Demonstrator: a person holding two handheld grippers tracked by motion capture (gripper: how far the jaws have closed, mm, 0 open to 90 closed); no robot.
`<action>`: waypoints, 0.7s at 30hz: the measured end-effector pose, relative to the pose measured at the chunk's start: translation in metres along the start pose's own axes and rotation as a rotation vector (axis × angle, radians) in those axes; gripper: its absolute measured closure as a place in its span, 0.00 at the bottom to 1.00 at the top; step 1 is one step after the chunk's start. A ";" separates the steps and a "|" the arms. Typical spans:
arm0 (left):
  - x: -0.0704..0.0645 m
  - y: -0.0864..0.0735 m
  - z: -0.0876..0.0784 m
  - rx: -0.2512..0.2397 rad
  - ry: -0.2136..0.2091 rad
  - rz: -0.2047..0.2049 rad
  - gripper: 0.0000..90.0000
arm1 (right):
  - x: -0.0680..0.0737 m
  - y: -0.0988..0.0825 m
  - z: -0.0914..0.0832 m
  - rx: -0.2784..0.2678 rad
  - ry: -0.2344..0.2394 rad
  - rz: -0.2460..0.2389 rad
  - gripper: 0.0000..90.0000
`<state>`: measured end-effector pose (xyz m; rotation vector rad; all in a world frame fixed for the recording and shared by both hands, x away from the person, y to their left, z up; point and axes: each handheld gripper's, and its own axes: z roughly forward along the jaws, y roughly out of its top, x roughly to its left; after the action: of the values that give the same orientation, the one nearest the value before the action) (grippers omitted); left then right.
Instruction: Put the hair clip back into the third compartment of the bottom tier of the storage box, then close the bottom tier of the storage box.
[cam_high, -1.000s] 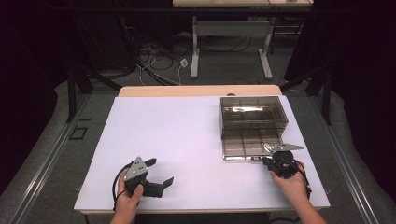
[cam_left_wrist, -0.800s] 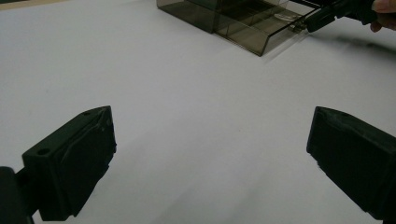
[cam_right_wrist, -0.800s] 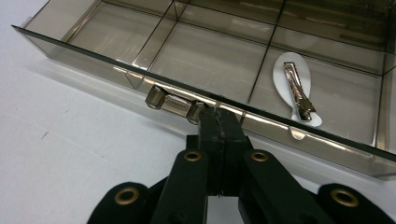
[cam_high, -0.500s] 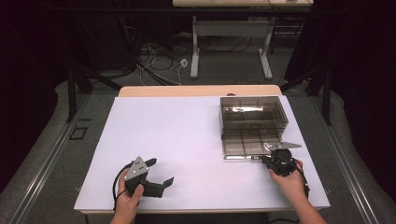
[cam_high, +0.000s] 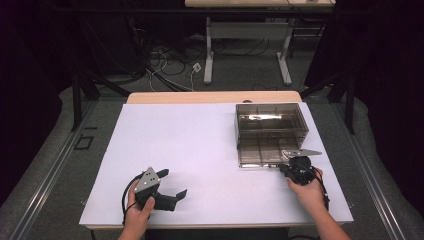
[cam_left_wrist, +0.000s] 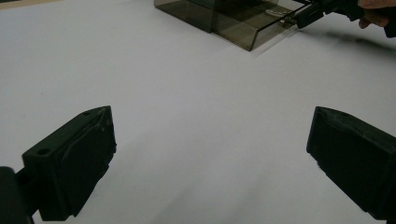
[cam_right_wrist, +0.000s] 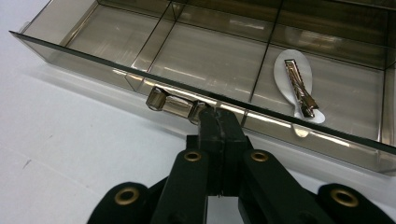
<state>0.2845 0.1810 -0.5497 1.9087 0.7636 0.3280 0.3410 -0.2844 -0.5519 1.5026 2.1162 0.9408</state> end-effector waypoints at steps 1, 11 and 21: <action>0.000 0.000 0.001 -0.004 0.001 -0.002 0.02 | 0.000 0.000 0.001 0.000 -0.004 0.000 1.00; 0.000 0.000 0.001 -0.002 -0.001 0.005 0.02 | -0.002 0.005 0.006 -0.008 -0.006 0.013 1.00; 0.000 0.000 0.000 -0.008 0.009 0.007 0.02 | -0.005 0.012 0.011 -0.016 -0.016 0.020 1.00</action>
<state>0.2843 0.1807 -0.5500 1.9035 0.7606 0.3432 0.3579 -0.2830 -0.5515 1.5216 2.0807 0.9476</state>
